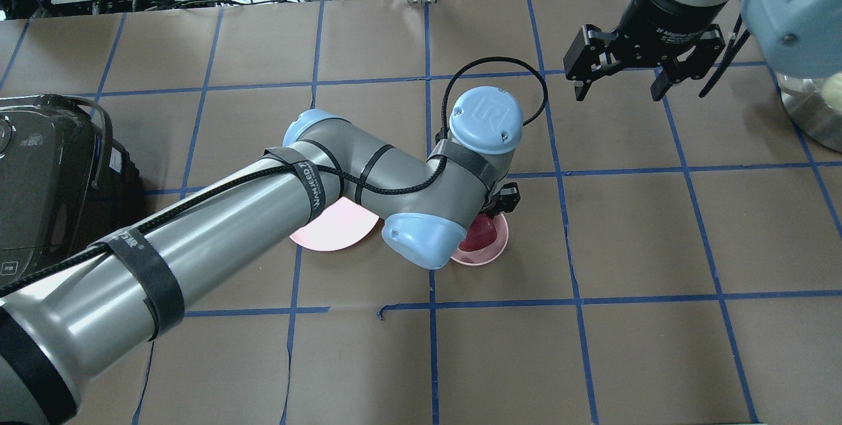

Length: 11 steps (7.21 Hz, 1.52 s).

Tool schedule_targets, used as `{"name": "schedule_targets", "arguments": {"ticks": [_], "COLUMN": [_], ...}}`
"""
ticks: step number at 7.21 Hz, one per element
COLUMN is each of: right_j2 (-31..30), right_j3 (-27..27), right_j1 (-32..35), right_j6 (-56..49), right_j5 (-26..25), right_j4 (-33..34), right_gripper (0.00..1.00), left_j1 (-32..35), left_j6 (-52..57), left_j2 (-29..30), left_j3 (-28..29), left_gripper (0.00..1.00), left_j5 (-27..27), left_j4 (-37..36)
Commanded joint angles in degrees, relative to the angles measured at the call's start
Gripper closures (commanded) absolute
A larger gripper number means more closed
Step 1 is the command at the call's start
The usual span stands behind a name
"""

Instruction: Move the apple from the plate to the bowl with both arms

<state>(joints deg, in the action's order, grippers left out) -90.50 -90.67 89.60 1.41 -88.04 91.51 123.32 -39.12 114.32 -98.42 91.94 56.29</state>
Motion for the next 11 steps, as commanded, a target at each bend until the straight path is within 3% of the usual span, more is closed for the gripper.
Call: {"name": "schedule_targets", "arguments": {"ticks": [1, 6, 10, 11], "right_j2": [-0.73, -0.82, -0.82, -0.82], "right_j3": [-0.47, -0.38, -0.38, -0.38], "right_j1": [0.13, 0.22, 0.22, 0.22], "right_j6": [0.00, 0.00, 0.00, 0.00], "right_j5": [-0.02, -2.83, -2.83, -2.75], "right_j4": [-0.01, -0.01, -0.01, -0.01], "right_gripper": [0.00, 0.00, 0.00, 0.00], "left_j1": [-0.53, -10.09, -23.79, -27.57], "left_j6": [3.41, 15.18, 29.92, 31.37], "left_j2": [-1.38, -7.78, -19.81, -21.84], "left_j3": [-0.02, -2.47, 1.55, 2.95], "left_gripper": [0.00, 0.00, 0.00, 0.00], "left_j5": [0.16, 0.51, 0.78, 0.61], "left_j4": [0.22, 2.06, 18.90, 19.73]}}
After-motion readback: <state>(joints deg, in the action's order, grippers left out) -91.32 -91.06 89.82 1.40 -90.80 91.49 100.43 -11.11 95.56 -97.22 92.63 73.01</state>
